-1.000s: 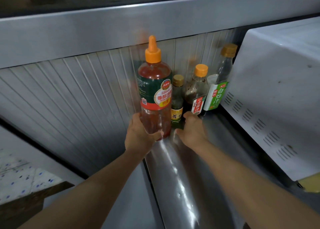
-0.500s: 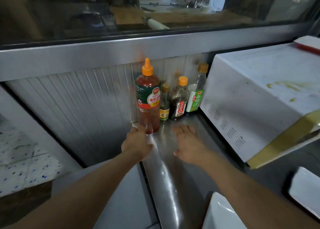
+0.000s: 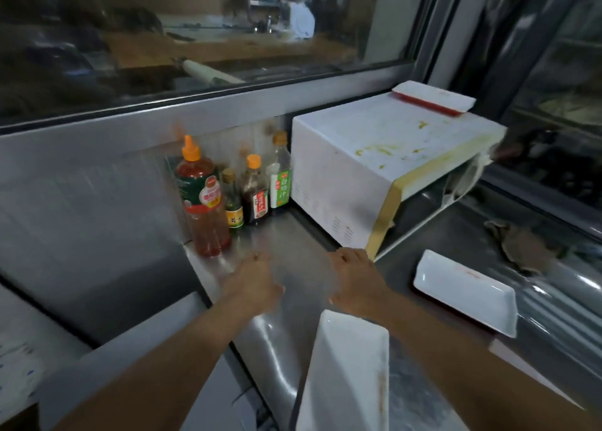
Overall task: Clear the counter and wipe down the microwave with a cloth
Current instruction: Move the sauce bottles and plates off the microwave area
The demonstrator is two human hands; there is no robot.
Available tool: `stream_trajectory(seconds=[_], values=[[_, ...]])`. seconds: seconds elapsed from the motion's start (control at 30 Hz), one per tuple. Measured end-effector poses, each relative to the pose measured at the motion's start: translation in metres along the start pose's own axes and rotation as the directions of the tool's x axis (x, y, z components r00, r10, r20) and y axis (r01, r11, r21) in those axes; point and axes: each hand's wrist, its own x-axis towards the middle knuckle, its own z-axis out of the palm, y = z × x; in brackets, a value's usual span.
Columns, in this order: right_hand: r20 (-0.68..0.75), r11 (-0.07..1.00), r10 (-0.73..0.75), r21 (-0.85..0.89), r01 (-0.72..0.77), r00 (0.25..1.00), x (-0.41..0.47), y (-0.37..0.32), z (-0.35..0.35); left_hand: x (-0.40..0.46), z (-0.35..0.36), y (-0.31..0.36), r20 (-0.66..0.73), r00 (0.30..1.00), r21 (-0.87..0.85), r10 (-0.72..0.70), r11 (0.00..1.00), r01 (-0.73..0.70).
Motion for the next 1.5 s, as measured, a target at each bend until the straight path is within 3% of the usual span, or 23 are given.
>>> stream_trajectory(seconds=[0.13,0.43,0.63,0.93,1.27,1.4,1.5], values=[[0.0,0.994,0.108,0.033,-0.108,0.994,-0.036,0.028,-0.005,-0.008,0.009,0.031,0.038,0.994,0.001,0.099,0.995,-0.099],[-0.032,0.96,0.263,0.112,-0.258,0.964,-0.092,0.109,-0.016,-0.029,0.039,0.11,0.089,0.979,-0.038,0.183,0.983,-0.18],[-0.062,0.94,0.331,0.104,-0.324,0.941,-0.109,0.201,-0.012,-0.036,0.075,0.181,0.084,0.988,-0.088,0.132,0.988,-0.124],[0.035,0.929,0.325,0.174,-0.326,0.945,-0.107,0.326,0.01,-0.032,0.142,0.274,0.061,0.998,-0.055,0.022,0.998,-0.019],[0.144,0.796,0.457,0.375,-0.475,0.878,-0.081,0.367,0.053,0.024,0.191,0.305,0.028,0.997,-0.034,-0.073,0.997,0.074],[0.136,0.801,0.444,0.382,-0.461,0.885,-0.072,0.368,0.066,0.048,0.204,0.31,0.03,0.997,0.024,-0.07,0.997,0.07],[0.135,0.739,0.51,0.438,-0.513,0.85,-0.066,0.369,0.072,0.063,0.211,0.312,0.011,0.998,0.059,-0.066,0.996,0.066]])
